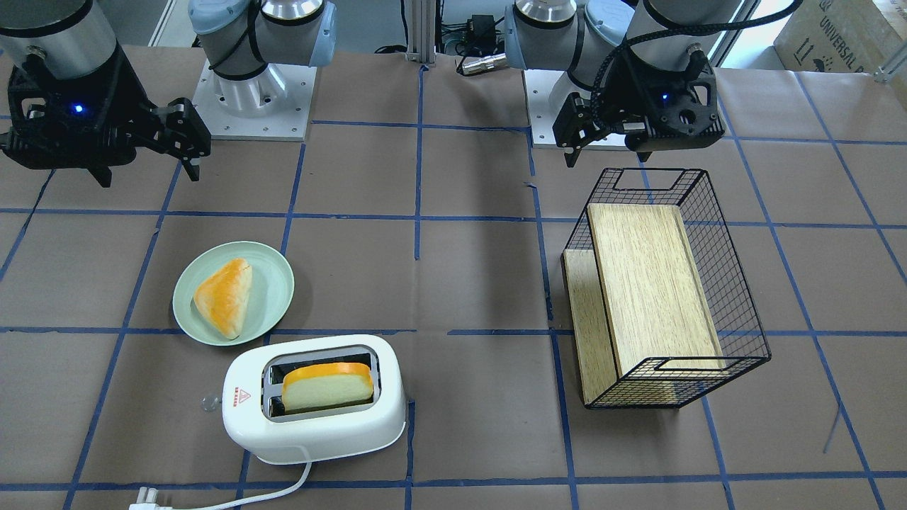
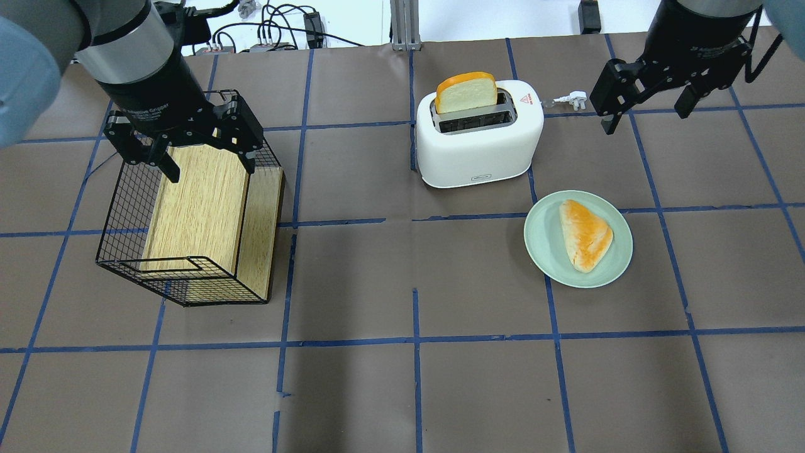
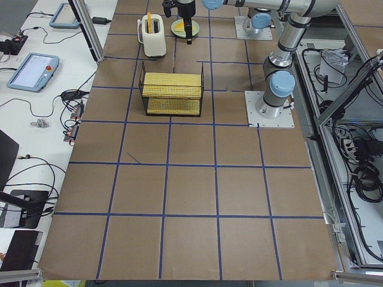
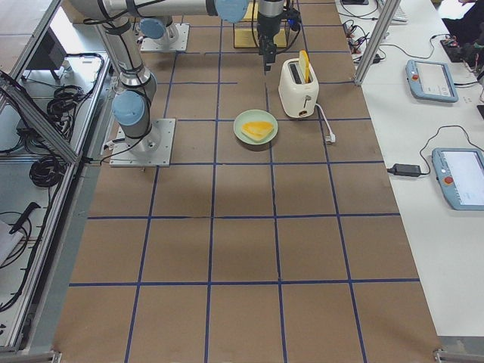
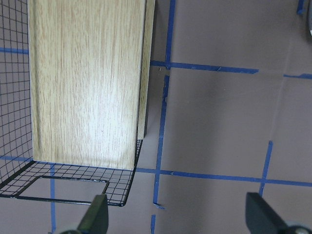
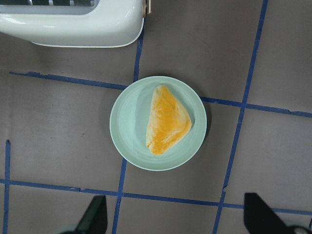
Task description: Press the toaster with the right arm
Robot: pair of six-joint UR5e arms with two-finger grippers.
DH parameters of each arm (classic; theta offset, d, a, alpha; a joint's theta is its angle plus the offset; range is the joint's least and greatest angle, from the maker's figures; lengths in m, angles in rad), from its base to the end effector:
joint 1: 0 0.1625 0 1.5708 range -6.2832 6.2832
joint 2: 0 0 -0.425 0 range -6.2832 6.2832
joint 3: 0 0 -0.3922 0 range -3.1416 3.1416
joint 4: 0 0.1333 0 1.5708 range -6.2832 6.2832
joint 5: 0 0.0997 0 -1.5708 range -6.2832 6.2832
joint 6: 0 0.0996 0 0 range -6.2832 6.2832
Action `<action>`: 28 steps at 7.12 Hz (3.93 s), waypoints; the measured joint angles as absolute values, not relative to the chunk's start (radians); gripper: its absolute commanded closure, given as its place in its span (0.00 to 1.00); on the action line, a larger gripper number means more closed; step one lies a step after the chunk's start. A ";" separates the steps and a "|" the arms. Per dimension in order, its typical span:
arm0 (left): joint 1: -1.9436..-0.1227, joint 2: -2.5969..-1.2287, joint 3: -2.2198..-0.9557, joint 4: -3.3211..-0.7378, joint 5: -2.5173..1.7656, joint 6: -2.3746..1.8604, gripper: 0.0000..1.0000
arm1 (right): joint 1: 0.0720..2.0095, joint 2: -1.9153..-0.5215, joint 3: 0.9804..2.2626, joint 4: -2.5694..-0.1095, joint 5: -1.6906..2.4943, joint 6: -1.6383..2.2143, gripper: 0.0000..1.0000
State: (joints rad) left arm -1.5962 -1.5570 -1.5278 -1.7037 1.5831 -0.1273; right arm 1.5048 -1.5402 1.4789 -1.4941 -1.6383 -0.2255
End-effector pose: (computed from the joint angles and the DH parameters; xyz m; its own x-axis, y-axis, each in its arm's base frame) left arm -0.1442 -0.4740 0.5028 -0.9947 -0.1004 -0.0218 -0.1018 0.9921 0.0739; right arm 0.0932 -0.5099 0.5104 -0.9852 -0.1600 0.0623 -0.1583 0.9869 0.0301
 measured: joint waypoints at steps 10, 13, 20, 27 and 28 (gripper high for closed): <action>-1.597 -1.557 -1.528 -1.704 1.583 -0.127 0.00 | 1.303 -1.318 1.349 -1.525 -1.258 -0.493 0.98; -1.597 -1.557 -1.528 -1.704 1.583 -0.127 0.00 | 1.285 -1.138 1.252 -1.529 -1.079 -0.508 0.98; -1.597 -1.557 -1.528 -1.703 1.583 -0.127 0.00 | 1.307 -0.936 1.153 -1.517 -0.948 -0.502 0.97; -1.597 -1.557 -1.528 -1.703 1.583 -0.127 0.00 | 1.318 -0.911 1.164 -1.473 -0.968 -0.499 0.97; -1.597 -1.557 -1.528 -1.703 1.583 -0.127 0.00 | 1.317 -0.906 1.163 -1.470 -0.972 -0.500 0.97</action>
State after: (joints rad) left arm -1.5969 -1.5570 -1.5278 -1.7031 1.5831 -0.1273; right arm 1.3173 -0.9060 1.1627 -1.4696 -0.9725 -0.5003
